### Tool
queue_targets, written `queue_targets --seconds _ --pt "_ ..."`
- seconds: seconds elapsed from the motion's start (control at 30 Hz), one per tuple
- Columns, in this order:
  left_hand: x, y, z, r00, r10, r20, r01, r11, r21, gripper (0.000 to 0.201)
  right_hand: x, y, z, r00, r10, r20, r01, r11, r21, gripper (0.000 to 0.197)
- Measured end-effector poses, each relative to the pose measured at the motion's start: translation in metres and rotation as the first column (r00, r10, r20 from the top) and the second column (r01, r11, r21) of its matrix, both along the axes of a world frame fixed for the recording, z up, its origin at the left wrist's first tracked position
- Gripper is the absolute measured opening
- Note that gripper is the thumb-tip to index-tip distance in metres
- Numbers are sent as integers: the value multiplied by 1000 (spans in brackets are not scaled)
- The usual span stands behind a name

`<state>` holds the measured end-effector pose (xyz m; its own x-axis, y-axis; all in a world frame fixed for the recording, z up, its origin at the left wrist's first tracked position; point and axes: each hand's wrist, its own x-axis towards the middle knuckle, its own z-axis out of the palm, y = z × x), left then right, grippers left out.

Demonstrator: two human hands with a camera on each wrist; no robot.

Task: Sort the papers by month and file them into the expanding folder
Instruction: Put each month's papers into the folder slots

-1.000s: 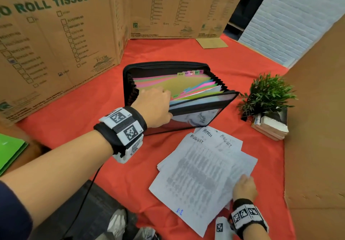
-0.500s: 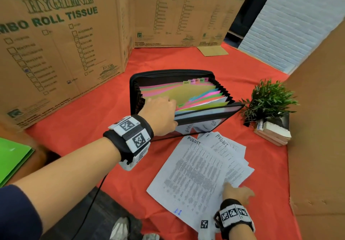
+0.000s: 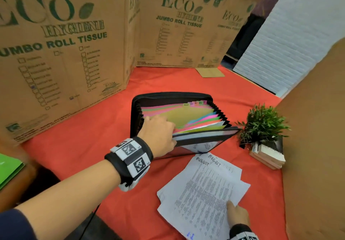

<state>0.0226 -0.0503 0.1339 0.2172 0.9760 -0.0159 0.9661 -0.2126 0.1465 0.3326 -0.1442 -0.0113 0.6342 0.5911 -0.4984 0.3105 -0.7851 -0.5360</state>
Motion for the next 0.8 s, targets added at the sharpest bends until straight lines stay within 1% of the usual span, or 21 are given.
queue_targets --seconds 0.07,0.13,0.2,0.23,0.3,0.37,0.47,0.5,0.53,0.57,0.6,0.63,0.67,0.7,0.73,0.8 --pt "0 -1 1 1000 6 -2 -6 1000 13 36 15 3 13 993 119 -7 -119 993 17 21" --pt "-1 -1 2 1000 6 6 -6 1000 18 36 27 7 26 973 231 -15 -232 973 -18 11" --pt "-2 -1 2 1000 6 13 -6 1000 4 38 33 13 46 935 340 101 -334 940 -68 7" --pt "-4 -1 2 1000 5 16 -5 1000 -4 39 35 20 59 901 383 205 -374 924 -82 6" --pt "-7 -1 1 1000 -8 16 9 1000 -20 43 40 32 94 792 440 423 -429 894 -127 13" --pt "-11 -1 0 1000 -24 12 24 999 -23 46 43 44 138 658 451 604 -463 874 -148 18" --pt "-12 -1 -1 999 -39 -4 39 999 -15 49 40 61 208 430 370 824 -526 844 -105 16" --pt "-12 -1 -2 999 -40 -8 40 999 -14 49 35 67 227 365 317 876 -551 832 -71 15" --pt "-12 -1 -1 999 -40 -7 40 999 -13 49 29 72 245 316 251 915 -580 814 -23 16" --pt "-11 -1 0 999 -40 -2 40 999 -9 49 21 79 260 279 177 944 -625 780 39 17" --pt "-11 -1 0 999 -39 5 39 999 -8 47 11 84 274 253 109 961 -686 721 99 15" --pt "-11 -1 0 999 -37 10 37 999 -8 46 0 90 285 225 61 973 -759 637 135 14" --pt "-11 -1 0 999 -36 12 36 999 -5 46 -11 95 295 190 44 981 -828 543 136 16" --pt "-11 -1 0 999 -36 11 36 999 -2 46 -22 102 301 146 60 987 -886 452 104 18" --pt "-11 -1 0 999 -36 9 36 999 -1 46 -32 109 305 94 85 992 -924 379 55 19" --pt "-11 -1 -2 999 -38 4 38 999 -5 46 -52 126 306 -6 129 992 -955 294 -44 14"
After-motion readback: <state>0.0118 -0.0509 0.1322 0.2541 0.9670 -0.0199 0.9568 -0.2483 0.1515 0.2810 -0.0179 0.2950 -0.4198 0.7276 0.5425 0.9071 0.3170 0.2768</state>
